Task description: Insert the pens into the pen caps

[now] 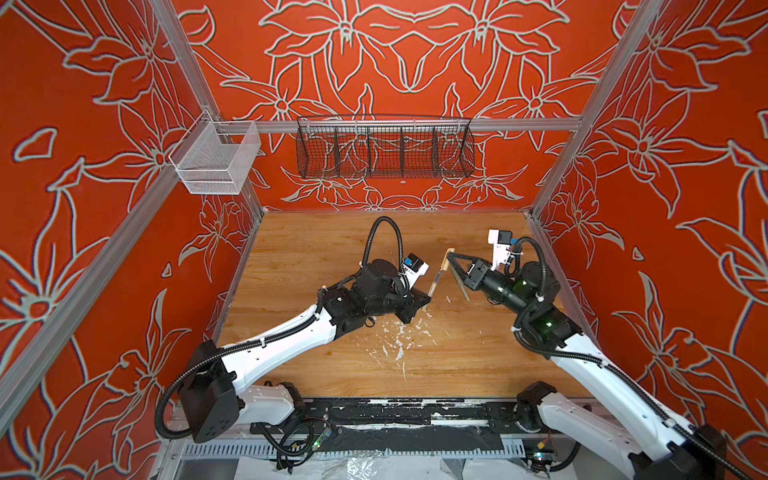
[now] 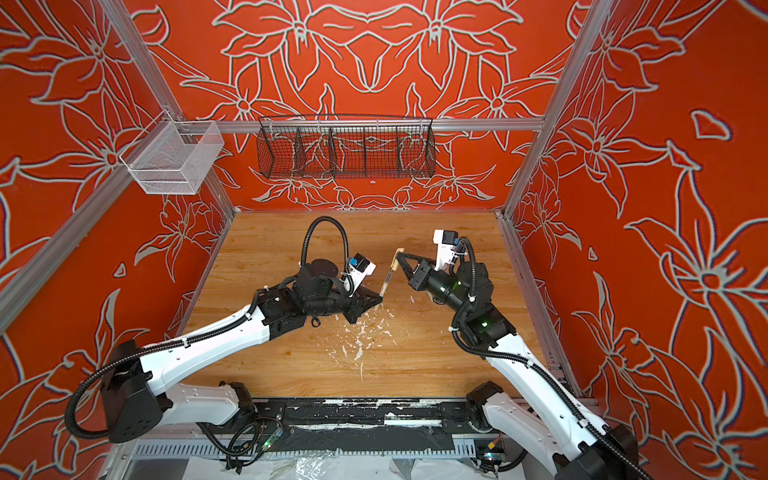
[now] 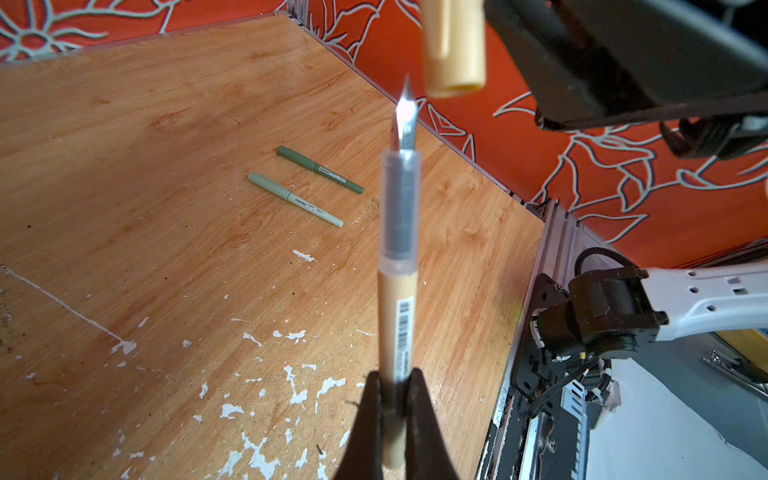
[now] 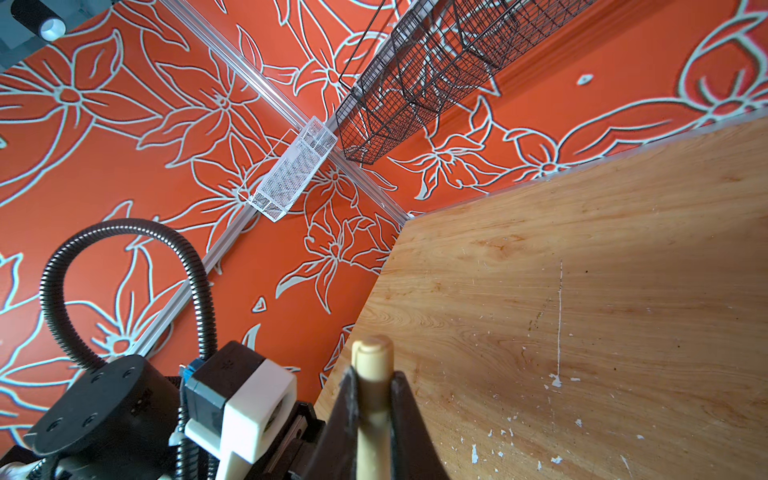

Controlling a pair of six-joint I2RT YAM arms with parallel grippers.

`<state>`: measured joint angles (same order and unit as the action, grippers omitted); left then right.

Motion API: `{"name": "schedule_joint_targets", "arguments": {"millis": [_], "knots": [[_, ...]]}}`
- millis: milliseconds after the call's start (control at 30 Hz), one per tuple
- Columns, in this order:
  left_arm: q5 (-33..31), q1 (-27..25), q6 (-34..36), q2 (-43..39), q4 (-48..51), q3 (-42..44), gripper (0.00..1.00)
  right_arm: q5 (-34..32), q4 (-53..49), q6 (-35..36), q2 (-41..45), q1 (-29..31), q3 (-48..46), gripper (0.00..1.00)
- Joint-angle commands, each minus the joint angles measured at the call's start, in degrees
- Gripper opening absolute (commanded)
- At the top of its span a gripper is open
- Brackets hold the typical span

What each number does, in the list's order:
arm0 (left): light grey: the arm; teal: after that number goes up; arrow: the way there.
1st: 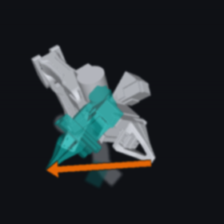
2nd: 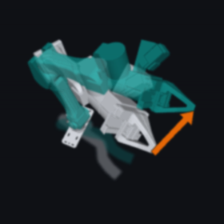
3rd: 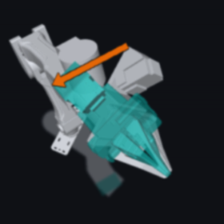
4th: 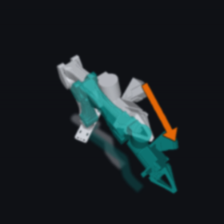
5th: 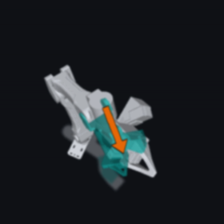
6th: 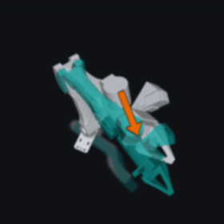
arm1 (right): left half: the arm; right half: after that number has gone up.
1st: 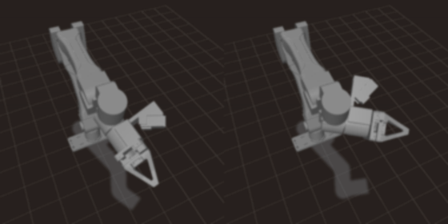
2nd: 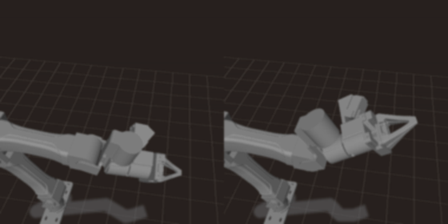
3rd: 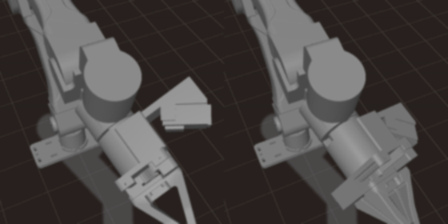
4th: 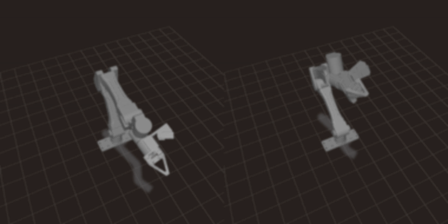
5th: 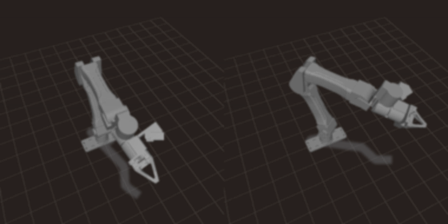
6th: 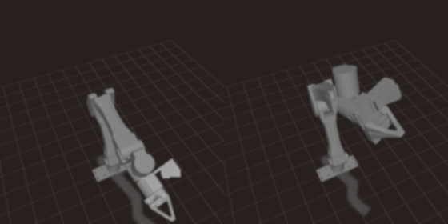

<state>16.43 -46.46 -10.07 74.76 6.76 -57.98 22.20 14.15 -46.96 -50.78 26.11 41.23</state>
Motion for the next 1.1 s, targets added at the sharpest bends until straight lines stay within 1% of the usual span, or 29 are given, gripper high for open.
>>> {"name": "schedule_joint_targets", "arguments": {"millis": [0, 233, 367, 633, 800, 1067], "knots": [[-0.07, -0.04, 0.51, 0.43, -0.9, -0.38, 0.0, 1.36, 0.35, -0.7, 0.78, 0.52, -0.87, 0.0], [-0.68, -0.06, 0.86, -0.06, -0.52, -0.39, 0.0, 1.35, -3.36, 0.5, 1.7, 0.59, -0.53, 0.0], [-0.56, -0.04, 0.93, -0.68, -0.35, -0.28, 0.0, -1.25, -5.87, 1.83, 3.3, 0.58, -0.57, 0.0], [0.36, -0.04, 0.82, -0.97, -0.28, -0.38, 0.0, -2.24, -0.13, 0.7, 2.36, 0.59, -1.07, 0.0], [0.63, -0.04, 0.58, -0.76, -0.38, -0.3, 0.0, -3.27, 1.22, 1.49, 0.82, 0.59, 0.32, 0.0], [0.71, -0.04, 0.66, -0.6, -0.42, -0.24, 0.0, -2.51, 1.65, 1.94, -0.38, 0.61, 1.67, 0.0]]}}
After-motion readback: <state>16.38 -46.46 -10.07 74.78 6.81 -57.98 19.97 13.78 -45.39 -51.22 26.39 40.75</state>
